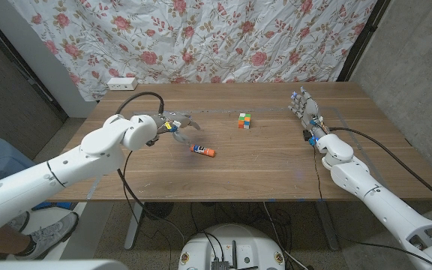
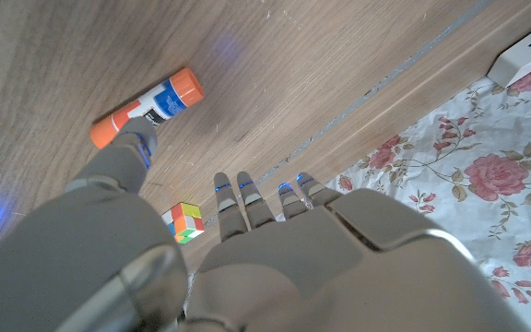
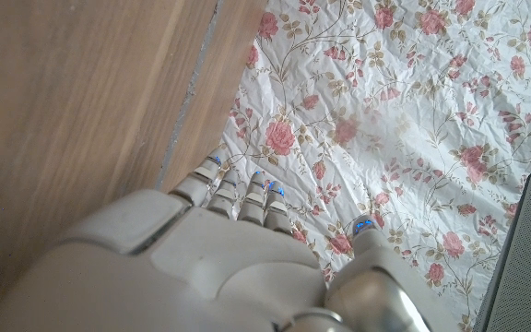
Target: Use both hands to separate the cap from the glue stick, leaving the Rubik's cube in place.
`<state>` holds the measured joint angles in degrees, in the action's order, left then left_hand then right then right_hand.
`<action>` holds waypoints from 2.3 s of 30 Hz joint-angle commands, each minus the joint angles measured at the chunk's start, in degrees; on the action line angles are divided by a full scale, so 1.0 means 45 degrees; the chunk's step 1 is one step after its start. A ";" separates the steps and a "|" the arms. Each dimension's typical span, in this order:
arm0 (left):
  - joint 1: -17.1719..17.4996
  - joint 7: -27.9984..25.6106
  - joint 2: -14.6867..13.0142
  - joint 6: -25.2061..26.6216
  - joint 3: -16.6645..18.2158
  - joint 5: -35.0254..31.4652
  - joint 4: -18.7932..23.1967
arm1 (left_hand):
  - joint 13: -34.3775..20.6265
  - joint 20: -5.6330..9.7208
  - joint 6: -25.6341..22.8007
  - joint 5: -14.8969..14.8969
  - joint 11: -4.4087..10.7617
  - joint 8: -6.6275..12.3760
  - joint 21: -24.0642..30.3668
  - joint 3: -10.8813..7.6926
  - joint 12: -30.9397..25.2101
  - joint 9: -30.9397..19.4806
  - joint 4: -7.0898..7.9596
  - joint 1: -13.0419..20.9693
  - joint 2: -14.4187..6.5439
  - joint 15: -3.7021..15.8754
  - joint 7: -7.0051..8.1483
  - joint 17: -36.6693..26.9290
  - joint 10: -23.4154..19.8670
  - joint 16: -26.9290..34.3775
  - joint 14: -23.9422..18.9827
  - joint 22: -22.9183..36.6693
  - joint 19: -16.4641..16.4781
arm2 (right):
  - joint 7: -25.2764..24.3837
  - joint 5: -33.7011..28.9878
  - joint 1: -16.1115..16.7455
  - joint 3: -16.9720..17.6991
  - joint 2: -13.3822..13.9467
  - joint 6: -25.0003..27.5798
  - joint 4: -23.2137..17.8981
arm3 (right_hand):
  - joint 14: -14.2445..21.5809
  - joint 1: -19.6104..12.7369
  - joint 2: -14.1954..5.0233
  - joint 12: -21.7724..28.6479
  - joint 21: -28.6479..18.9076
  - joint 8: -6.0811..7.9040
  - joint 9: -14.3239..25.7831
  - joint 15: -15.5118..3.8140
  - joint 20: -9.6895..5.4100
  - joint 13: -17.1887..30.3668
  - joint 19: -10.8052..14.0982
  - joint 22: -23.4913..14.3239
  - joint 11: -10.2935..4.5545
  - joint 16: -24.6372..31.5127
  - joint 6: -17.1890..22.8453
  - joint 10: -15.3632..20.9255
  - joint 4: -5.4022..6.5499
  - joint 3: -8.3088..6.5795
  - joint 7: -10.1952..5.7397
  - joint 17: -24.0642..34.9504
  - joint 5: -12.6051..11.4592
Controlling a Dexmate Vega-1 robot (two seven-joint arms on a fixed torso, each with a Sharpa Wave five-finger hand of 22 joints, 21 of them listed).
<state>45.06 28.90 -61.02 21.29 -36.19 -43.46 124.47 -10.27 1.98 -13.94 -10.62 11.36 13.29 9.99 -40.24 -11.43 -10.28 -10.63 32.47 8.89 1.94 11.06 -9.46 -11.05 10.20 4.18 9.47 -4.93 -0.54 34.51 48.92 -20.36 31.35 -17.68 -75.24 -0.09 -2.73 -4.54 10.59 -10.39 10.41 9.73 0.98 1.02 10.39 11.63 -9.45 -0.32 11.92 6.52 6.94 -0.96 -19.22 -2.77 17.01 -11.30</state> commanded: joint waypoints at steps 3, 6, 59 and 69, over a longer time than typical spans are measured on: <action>0.0072 0.1003 0.1120 0.0279 -0.0740 -0.2522 -0.0209 | -0.0063 0.0234 0.0021 0.0002 -0.0146 0.0019 0.0053 0.0109 -0.0044 -0.0031 0.0009 0.0210 0.0006 0.0924 0.0056 -0.0067 -0.0200 0.0015 0.0077 0.0068 -0.0261 | 0.0205 0.0076 -0.0285 -0.0089 -0.0182 -0.0046 0.0422 | -0.0011 -0.0051 -0.0196 0.0066 -0.0066 0.0021 0.0053 0.0237 0.0155 0.0042 0.0025 -0.0033 -0.0109 0.0051 -0.0061 0.0065 -0.0052 -0.0023 -0.0060 0.0010 -0.0022; 0.0197 0.0941 0.1470 0.0470 -0.0830 -0.3050 -0.0274 | -0.0071 0.0126 0.0098 0.0001 -0.0136 -0.0014 0.0068 0.0181 -0.0069 -0.0034 0.0023 0.0262 0.0032 0.0782 0.0119 -0.0068 -0.0307 0.0064 -0.0036 0.0072 -0.0316 | 0.0152 0.0077 -0.0279 -0.0090 -0.0172 0.0024 0.0388 | -0.0017 -0.0052 -0.0207 0.0064 -0.0071 0.0026 0.0053 0.0246 0.0167 0.0042 0.0037 -0.0033 -0.0126 0.0054 -0.0050 0.0061 -0.0059 -0.0024 -0.0061 0.0002 -0.0020; 0.0990 -0.0273 0.3193 0.0225 -0.1159 -0.4943 -0.1670 | -0.0153 -0.0288 -0.2265 -0.0087 0.0259 0.0687 0.0236 0.1253 -0.0395 -0.0069 0.0100 0.1841 -0.0194 0.0994 0.0229 -0.0085 -0.3718 0.0367 -0.2822 0.0057 0.0556 | 0.0076 0.0136 -0.0187 0.0006 -0.0189 -0.0129 0.0518 | -0.0005 -0.0109 -0.0327 0.0097 -0.0101 0.0093 0.0052 0.0387 0.0311 0.0044 0.0143 -0.0033 -0.0273 0.0127 0.0266 0.0184 -0.0185 -0.0064 -0.0432 -0.0102 -0.0017; 0.0849 -0.0556 0.3125 -0.0120 -0.1194 -0.4482 -0.1943 | -0.0118 -0.0317 -0.2920 -0.0128 0.0238 0.0742 0.0247 0.1348 -0.0350 -0.0060 0.0178 0.2108 -0.0631 0.1070 0.0272 -0.0077 -0.4394 0.0331 -0.3267 0.0060 0.0822 | -0.0166 0.0116 0.0065 0.0060 -0.0102 -0.0049 0.0142 | 0.0027 -0.0090 -0.0346 0.0099 -0.0103 0.0089 0.0053 0.0495 0.0360 0.0045 0.0163 -0.0034 -0.0262 0.0156 0.0299 0.0205 -0.0185 -0.0061 -0.0472 -0.0109 -0.0015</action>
<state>49.36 28.22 -46.68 22.26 -41.35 -65.54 116.91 -10.69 0.32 -25.84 -10.62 12.48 16.14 10.89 -34.47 -12.87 -10.39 -10.07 41.35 6.61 2.04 12.30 -9.74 -29.23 11.26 -9.44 9.60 -1.75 -0.29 35.21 48.14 -20.36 30.51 -18.23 -73.05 0.02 -3.34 -5.14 10.82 -10.61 10.62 9.73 2.68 2.07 10.42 12.28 -9.45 -1.55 12.34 7.67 7.57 -1.66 -19.63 -4.74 16.49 -11.29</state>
